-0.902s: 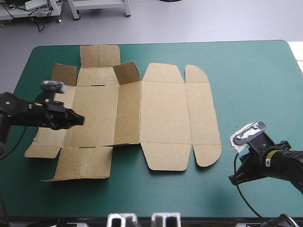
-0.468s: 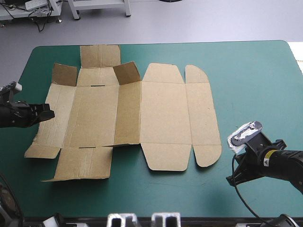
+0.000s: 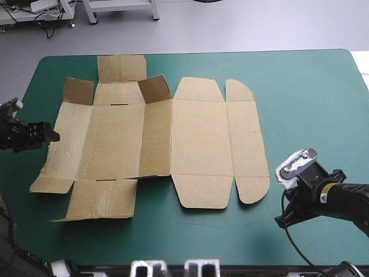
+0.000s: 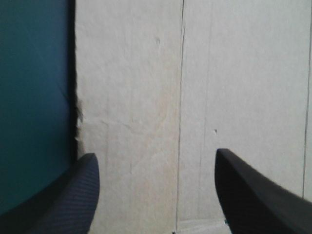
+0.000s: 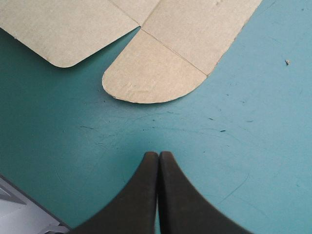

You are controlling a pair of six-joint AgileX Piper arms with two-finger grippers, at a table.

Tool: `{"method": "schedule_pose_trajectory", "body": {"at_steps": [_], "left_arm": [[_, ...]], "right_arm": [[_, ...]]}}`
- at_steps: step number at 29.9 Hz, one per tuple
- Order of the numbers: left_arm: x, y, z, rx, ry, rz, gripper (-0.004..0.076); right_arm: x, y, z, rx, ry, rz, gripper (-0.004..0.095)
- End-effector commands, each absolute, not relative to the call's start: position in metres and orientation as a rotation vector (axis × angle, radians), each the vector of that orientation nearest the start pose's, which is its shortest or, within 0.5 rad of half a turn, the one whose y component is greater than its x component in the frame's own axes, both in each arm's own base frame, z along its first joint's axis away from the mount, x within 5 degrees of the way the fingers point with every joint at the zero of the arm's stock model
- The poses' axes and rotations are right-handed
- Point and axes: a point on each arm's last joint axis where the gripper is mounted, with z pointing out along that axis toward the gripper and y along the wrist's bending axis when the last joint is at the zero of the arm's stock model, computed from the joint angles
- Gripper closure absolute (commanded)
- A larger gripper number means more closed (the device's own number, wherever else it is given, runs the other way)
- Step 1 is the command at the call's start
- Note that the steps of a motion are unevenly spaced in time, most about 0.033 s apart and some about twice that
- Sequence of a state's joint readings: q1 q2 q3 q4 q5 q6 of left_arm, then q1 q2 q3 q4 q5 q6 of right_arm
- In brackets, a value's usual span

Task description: Fold the box

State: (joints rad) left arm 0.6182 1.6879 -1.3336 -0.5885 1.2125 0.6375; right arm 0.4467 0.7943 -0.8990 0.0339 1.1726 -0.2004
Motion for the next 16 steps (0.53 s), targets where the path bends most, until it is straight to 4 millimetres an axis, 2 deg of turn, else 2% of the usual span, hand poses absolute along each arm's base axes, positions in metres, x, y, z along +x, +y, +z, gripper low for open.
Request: {"method": "schedule_pose_trajectory", "body": {"at_steps": [1,4,12,16], "left_arm": [[0.303,0.155,0.311,-0.168,2.598,-0.524,0.0230],[0.311,0.163,0.308,-0.152,2.626,-0.508,0.0230],[0.323,0.178,0.254,-0.149,2.793,-0.581,0.0230],[0.322,0.183,0.242,-0.179,2.857,-0.560,0.0230]], "right_arm": [[0.111,0.056,0.358,-0.789,2.344,0.147,0.0932],[0.111,0.056,0.358,-0.790,2.347,0.147,0.0932],[0.111,0.056,0.358,-0.778,2.347,0.151,0.0932],[0.111,0.056,0.358,-0.756,2.354,0.159,0.0932]]}}
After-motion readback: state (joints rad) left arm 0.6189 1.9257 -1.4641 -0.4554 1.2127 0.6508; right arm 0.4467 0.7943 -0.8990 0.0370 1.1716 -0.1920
